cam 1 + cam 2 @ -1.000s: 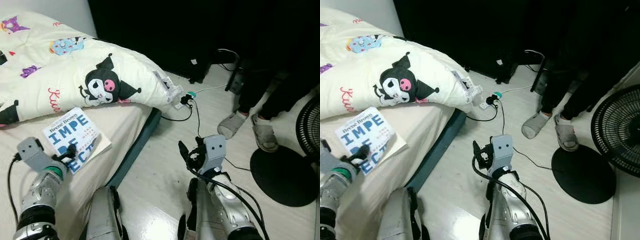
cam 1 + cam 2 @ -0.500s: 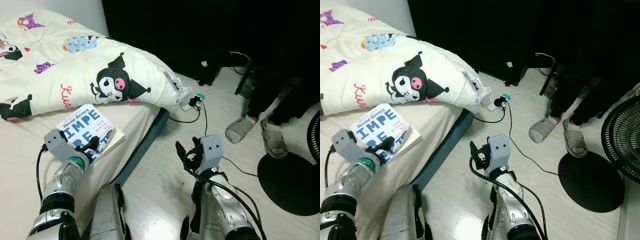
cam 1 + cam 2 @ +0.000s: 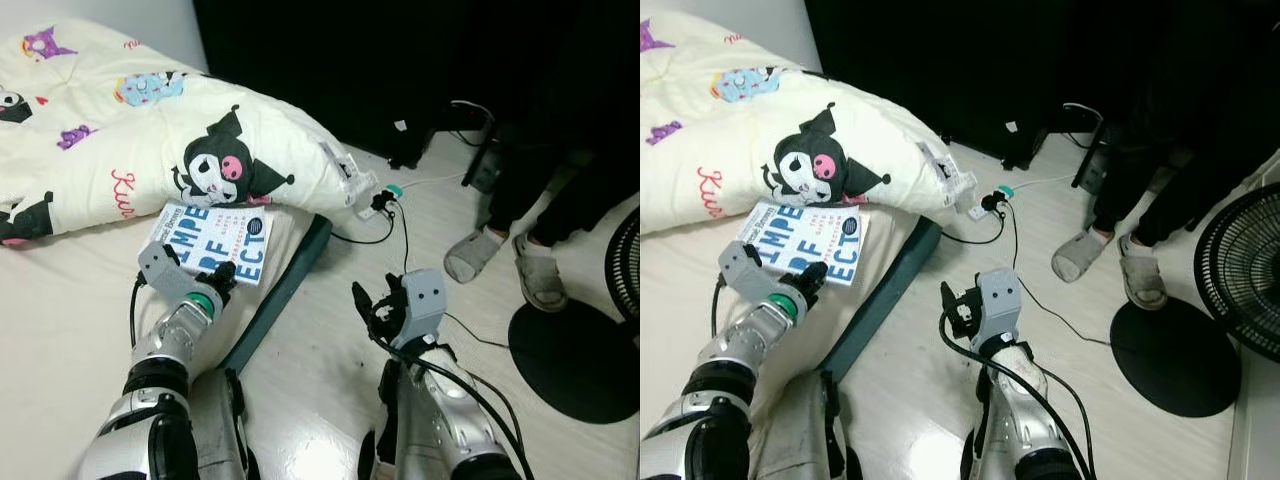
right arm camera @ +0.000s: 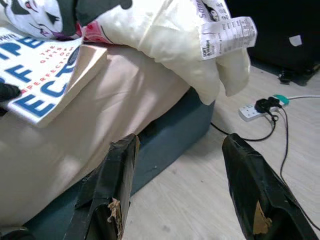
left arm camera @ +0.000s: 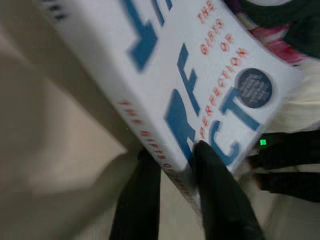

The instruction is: Clean up the room

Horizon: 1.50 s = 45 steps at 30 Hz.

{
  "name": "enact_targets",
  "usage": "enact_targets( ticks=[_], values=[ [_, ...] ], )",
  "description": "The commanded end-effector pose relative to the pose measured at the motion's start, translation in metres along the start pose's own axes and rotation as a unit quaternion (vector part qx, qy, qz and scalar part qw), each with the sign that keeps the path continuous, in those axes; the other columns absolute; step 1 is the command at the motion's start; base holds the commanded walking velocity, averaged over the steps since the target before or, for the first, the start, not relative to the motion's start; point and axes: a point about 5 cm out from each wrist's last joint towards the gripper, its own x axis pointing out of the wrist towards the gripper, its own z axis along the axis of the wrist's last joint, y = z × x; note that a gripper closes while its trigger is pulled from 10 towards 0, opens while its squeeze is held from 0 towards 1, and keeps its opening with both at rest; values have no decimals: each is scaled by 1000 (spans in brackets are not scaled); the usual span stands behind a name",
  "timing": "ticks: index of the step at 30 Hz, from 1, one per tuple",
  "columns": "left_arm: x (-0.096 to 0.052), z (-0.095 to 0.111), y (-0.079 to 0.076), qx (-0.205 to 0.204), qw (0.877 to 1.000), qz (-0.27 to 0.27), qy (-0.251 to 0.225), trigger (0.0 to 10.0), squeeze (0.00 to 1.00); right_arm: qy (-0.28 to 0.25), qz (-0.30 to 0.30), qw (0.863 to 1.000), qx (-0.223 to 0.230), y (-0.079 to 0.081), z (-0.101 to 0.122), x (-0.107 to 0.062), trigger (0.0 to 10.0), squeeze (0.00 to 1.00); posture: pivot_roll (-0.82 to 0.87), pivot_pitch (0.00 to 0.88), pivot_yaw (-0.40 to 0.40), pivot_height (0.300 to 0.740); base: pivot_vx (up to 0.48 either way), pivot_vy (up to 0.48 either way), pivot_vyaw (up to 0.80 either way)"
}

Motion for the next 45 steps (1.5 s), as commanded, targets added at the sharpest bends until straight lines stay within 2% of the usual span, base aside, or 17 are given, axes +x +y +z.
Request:
enact_targets(
  ticks=[1,14,17,20,21,22,23,24,25,26,27,28,29,30,31,43,45],
  values=[
    [3,-6,-11,-14,1000,-9,13,0,0,6,-3,1000,5,1,-2,-2,10000,0,-41,98,23,556,0,0,0],
    [3,14,-38,-40,997,-43,-57,0,0,8,-3,1000,4,0,-2,-2,10000,0,-40,99,22,556,0,0,0],
    [-2,29,-50,46,990,-48,-122,0,0,8,-3,1000,4,0,-2,-2,10000,0,-40,100,22,556,0,0,0],
    [-5,35,-57,83,984,-52,-148,0,0,8,-3,1000,4,0,-2,-2,10000,0,-40,100,22,556,0,0,0],
    [-10,44,-67,138,971,-56,-187,3294,0,8,-3,1000,4,0,-3,-2,10000,0,-37,100,23,556,0,0,0],
    [-10,44,-67,138,971,-56,-187,3294,0,8,-3,1000,4,0,-3,-2,10000,0,-37,100,23,556,0,0,0],
    [-17,54,-76,206,950,-49,-231,10000,0,8,-4,1000,4,0,-3,-3,10000,0,-33,101,24,556,0,0,0],
    [-17,54,-76,206,950,-49,-231,10000,0,8,-4,1000,4,0,-3,-3,10000,0,-33,101,24,556,0,0,0],
    [-25,64,-84,265,923,-35,-276,10000,0,8,-4,1000,4,0,-3,-3,10000,0,-32,101,24,556,0,0,0],
    [-25,64,-84,265,923,-35,-276,10000,0,8,-4,1000,4,0,-3,-3,10000,0,-32,101,24,556,0,0,0],
    [-31,72,-90,311,898,-20,-311,10000,0,8,-4,1000,4,0,-3,-3,10000,0,-31,100,25,556,0,0,0],
    [-31,72,-90,311,898,-20,-311,10000,0,8,-4,1000,4,0,-3,-3,10000,0,-31,100,25,556,0,0,0],
    [-35,81,-90,343,877,18,-336,10000,0,8,-4,1000,5,0,-3,-2,10000,0,-32,100,26,556,0,0,0],
    [-35,81,-90,343,877,18,-336,10000,0,8,-4,1000,5,0,-3,-2,10000,0,-32,100,26,556,0,0,0],
    [-38,92,-85,357,862,65,-354,10000,0,7,-4,1000,5,1,-3,-2,10000,0,-30,100,27,556,0,0,0],
    [-49,120,-62,362,818,210,-394,10000,0,7,-5,1000,6,1,-3,-2,10000,0,-34,98,30,556,0,0,0],
    [-44,115,-66,366,832,188,-373,10000,0,8,-5,1000,6,1,-3,-2,10000,0,-29,95,27,556,0,0,0]
  ],
)
